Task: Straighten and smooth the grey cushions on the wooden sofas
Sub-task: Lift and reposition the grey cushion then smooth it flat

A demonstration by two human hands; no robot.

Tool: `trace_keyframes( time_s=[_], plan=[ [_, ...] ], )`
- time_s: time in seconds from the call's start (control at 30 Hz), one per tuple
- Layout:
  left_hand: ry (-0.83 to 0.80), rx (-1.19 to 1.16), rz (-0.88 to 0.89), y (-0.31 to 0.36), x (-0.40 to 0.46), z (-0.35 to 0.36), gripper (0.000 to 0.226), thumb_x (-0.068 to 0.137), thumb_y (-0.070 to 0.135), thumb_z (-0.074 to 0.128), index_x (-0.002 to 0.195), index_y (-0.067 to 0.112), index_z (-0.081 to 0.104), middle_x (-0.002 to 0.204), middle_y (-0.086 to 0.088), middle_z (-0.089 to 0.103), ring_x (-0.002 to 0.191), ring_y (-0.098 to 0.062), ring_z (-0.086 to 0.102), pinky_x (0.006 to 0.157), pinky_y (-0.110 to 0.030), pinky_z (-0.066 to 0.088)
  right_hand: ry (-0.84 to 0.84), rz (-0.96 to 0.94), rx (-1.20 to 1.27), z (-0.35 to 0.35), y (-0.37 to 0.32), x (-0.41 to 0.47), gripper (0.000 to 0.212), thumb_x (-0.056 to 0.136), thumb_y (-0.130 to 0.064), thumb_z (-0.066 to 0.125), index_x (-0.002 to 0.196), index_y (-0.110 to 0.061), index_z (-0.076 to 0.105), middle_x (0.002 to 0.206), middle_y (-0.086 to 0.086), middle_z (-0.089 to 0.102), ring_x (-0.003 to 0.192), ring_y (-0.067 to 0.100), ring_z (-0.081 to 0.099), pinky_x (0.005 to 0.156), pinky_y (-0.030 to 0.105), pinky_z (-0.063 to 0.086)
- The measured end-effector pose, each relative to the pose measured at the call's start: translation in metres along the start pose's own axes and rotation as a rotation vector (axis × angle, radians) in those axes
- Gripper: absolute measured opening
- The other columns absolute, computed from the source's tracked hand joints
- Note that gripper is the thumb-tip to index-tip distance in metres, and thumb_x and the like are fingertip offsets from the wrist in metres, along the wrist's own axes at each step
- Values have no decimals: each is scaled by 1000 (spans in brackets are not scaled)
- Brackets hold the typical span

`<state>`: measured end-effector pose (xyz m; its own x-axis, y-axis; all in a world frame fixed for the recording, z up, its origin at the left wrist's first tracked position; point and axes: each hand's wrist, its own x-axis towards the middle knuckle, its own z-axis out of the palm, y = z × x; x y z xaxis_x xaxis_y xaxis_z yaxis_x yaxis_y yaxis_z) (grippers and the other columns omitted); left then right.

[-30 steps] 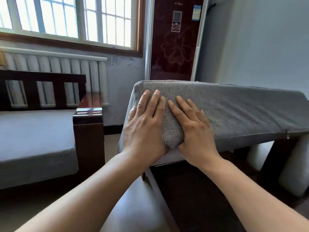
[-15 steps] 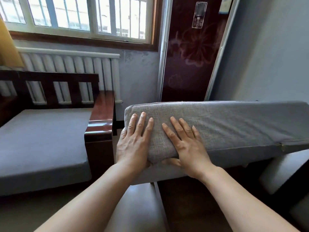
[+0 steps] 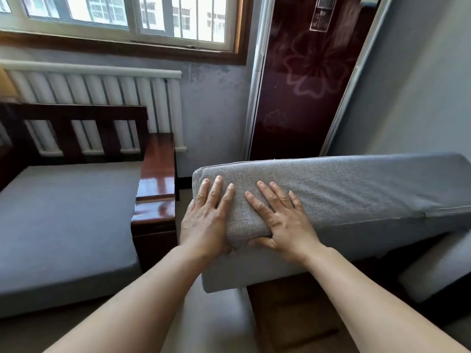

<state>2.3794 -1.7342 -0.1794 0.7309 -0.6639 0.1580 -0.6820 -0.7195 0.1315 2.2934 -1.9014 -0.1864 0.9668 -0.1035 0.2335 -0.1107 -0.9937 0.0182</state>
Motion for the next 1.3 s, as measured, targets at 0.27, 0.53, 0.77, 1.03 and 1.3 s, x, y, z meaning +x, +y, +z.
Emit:
trace_keyframes(
  time_s=[0.27, 0.53, 0.77, 1.03, 1.3],
  plan=[
    [-109, -7, 12, -26, 73, -13, 133, 61, 55, 80, 148, 32, -18, 156, -1, -25, 144, -24, -21, 119, -38, 9, -94, 66, -24, -14, 15, 66, 92, 71, -80, 32, 145, -44, -8, 159, -10, -6, 146, 17, -8, 115, 39, -10],
    [-233, 2, -12, -48, 145, -25, 135, 57, 55, 82, 150, 31, -13, 158, -2, -20, 145, -24, -18, 119, -39, 10, -104, 122, 18, -9, 33, 129, 85, 80, -70, 48, 149, -43, 5, 159, -9, 2, 146, 18, -2, 115, 40, -6],
    [-296, 18, 2, -63, 181, -32, 136, 55, 53, 84, 150, 32, -11, 158, 1, -18, 145, -23, -16, 117, -40, 20, -80, 130, 61, -6, 40, 162, 89, 73, -79, 41, 149, -40, 16, 159, -6, 9, 145, 19, 4, 114, 39, -3],
    [-321, 33, 51, -71, 185, -34, 134, 57, 58, 79, 150, 28, -13, 157, -2, -20, 145, -25, -16, 116, -43, 13, -132, 178, 79, -9, 30, 165, 101, 58, -82, 14, 149, -38, 16, 158, -5, 10, 145, 21, 3, 114, 42, -6],
    [-387, 15, 194, -54, 189, -45, 130, 61, 75, 63, 150, 17, -12, 154, -12, -26, 142, -29, -25, 115, -49, -5, -165, 371, 58, -24, 29, 137, 101, 61, -85, 22, 149, -41, 5, 159, -3, -3, 145, 21, -11, 113, 44, -16]
  ],
)
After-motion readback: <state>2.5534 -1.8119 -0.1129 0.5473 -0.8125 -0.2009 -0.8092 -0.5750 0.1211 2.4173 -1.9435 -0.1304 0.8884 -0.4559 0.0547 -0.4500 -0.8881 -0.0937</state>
